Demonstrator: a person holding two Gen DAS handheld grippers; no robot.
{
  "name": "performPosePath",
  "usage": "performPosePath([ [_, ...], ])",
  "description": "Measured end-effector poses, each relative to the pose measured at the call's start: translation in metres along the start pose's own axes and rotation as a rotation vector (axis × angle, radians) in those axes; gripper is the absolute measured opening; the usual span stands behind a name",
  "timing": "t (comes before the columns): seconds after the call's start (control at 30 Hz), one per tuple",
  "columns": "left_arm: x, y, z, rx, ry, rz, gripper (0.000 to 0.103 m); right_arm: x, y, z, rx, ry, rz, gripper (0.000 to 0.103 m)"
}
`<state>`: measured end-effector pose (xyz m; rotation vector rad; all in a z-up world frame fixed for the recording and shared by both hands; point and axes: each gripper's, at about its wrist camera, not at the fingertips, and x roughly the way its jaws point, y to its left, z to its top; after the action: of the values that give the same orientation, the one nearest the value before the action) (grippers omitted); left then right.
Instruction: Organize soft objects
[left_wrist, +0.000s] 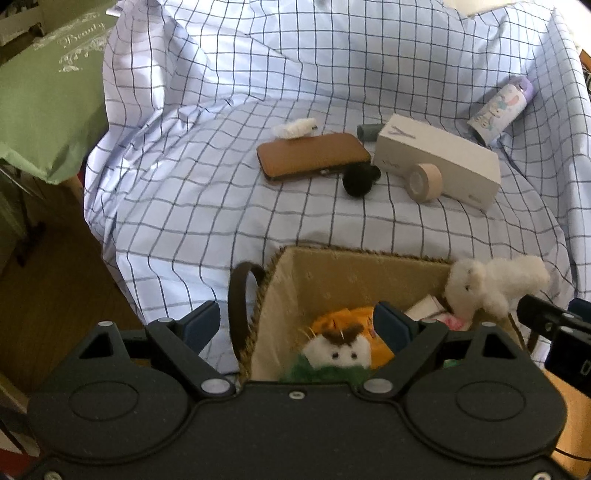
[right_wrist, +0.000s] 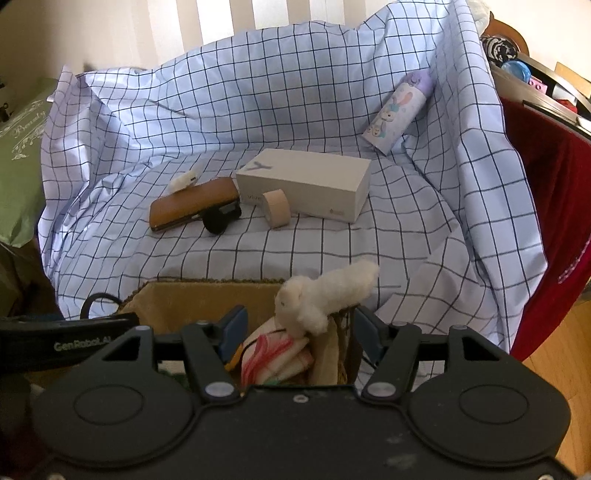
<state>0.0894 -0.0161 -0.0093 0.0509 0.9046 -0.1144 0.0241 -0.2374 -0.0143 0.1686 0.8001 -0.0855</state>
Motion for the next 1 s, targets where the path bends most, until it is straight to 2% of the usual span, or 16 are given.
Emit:
performPosePath([
  [0.23,0.019,0.007,0.022,-0.001,-0.005,0.031,0.087,0.030,0.001,0.023,0.001,0.025,-0.005,0.066],
  [0.57,0.069,0.010,0.047,0.006,0.049,0.042,0.087,0.088,0.009,0.054,-0.020,0.075,-0.017,0.066],
  [0.83,0.099,0.003,0.065,0.036,0.072,0.036,0.087,0.117,-0.025,0.080,0.069,0.050,-0.121,0.066],
  [1.0,0.115,-0.009,0.078,0.053,0.077,0.021,0.087,0.135,-0.019,0.090,0.065,0.063,-0.096,0.066],
])
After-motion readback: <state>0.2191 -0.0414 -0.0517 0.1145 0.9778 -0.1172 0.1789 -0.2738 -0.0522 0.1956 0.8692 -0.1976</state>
